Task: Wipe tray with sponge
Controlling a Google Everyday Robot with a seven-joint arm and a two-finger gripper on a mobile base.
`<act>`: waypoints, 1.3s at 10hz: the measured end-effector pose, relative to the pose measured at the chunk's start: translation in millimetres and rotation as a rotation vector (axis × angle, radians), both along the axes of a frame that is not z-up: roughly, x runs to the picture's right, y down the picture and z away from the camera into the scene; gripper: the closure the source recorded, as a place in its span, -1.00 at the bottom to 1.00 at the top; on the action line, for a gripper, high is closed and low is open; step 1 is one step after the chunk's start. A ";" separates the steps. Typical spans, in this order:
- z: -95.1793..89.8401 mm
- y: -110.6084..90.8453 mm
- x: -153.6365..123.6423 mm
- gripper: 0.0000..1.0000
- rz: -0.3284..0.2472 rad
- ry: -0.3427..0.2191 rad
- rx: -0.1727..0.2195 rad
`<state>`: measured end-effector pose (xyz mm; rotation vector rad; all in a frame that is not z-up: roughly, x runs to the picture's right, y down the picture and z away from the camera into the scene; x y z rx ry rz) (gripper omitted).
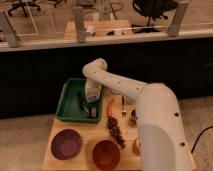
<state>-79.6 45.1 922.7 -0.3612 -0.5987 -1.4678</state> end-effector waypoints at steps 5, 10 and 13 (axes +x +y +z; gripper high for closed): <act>33.9 -22.9 -3.7 1.00 0.019 0.018 0.008; 28.3 -30.4 -45.3 1.00 0.006 -0.069 0.029; 3.5 -14.2 -61.2 1.00 -0.019 -0.147 0.035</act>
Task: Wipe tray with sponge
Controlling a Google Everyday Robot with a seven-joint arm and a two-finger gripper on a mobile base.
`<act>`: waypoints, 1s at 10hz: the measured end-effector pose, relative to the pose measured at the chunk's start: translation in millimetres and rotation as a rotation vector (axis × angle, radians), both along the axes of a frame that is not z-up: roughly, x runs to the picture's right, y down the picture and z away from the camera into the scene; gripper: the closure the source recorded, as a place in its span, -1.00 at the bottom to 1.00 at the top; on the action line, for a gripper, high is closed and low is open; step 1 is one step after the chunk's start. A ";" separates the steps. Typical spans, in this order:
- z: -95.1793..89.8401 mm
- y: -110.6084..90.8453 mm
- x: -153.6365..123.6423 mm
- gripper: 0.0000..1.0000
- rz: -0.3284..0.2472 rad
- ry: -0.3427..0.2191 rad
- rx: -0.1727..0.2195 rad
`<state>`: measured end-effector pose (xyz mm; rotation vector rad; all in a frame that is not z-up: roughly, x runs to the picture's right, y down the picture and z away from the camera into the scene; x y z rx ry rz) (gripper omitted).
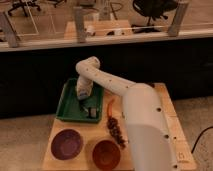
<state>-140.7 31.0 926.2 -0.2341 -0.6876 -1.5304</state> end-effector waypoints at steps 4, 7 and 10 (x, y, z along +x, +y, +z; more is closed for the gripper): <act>-30.8 28.5 16.6 1.00 -0.016 -0.017 -0.006; -32.7 32.8 48.1 1.00 -0.010 0.032 -0.013; -22.4 21.2 55.7 1.00 -0.001 0.061 -0.010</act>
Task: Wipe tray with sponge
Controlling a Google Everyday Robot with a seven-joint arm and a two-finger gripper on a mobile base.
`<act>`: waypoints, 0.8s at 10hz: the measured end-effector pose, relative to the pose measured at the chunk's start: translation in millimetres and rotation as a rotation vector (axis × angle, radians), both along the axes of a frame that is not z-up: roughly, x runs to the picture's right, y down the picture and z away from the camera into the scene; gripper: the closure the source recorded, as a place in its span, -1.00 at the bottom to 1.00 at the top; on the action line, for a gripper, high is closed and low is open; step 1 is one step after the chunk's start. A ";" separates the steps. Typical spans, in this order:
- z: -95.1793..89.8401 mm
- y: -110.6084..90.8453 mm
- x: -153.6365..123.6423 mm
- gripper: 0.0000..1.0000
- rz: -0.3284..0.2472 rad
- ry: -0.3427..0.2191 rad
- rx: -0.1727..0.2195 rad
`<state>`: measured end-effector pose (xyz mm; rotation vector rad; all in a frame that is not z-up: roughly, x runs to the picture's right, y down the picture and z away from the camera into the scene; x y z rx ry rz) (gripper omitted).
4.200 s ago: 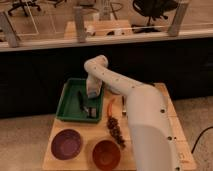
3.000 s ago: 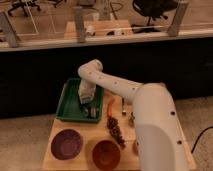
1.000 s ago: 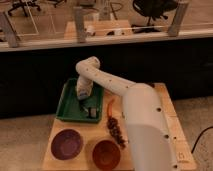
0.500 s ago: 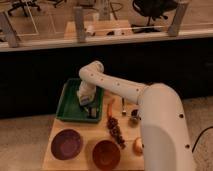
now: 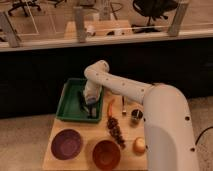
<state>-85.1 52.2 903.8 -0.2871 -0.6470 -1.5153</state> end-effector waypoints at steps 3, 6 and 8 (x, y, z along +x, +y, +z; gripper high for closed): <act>27.5 -15.0 -3.8 1.00 -0.009 0.020 -0.011; 55.5 -25.3 -12.0 1.00 -0.013 0.041 -0.022; 60.9 -29.6 -25.8 1.00 -0.017 0.026 -0.021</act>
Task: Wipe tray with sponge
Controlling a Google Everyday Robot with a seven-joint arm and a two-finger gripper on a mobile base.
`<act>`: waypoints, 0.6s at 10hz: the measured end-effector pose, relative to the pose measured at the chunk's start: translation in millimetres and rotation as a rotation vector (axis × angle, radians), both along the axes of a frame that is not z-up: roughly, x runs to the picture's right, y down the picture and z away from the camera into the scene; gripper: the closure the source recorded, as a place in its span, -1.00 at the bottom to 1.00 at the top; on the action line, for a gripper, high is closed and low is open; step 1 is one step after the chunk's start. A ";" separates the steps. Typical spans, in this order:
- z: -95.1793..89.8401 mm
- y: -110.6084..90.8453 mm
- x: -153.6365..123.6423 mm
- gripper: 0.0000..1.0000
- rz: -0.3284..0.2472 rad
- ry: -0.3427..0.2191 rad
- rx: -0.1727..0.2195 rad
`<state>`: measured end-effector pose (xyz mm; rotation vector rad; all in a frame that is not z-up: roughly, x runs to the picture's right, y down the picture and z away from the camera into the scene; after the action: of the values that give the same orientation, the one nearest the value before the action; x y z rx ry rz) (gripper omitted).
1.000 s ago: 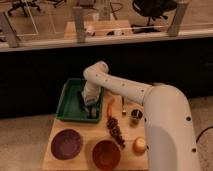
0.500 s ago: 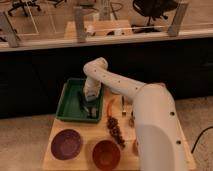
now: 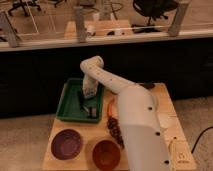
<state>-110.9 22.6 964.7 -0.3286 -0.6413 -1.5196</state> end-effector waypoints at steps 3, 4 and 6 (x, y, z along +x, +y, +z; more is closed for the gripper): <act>-12.1 7.6 -27.6 1.00 -0.016 -0.082 0.006; -21.1 16.4 -30.3 1.00 -0.027 -0.106 0.005; -36.5 30.5 -29.4 1.00 -0.040 -0.132 0.001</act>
<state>-140.3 53.1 928.2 -0.2431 -0.7413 -1.5888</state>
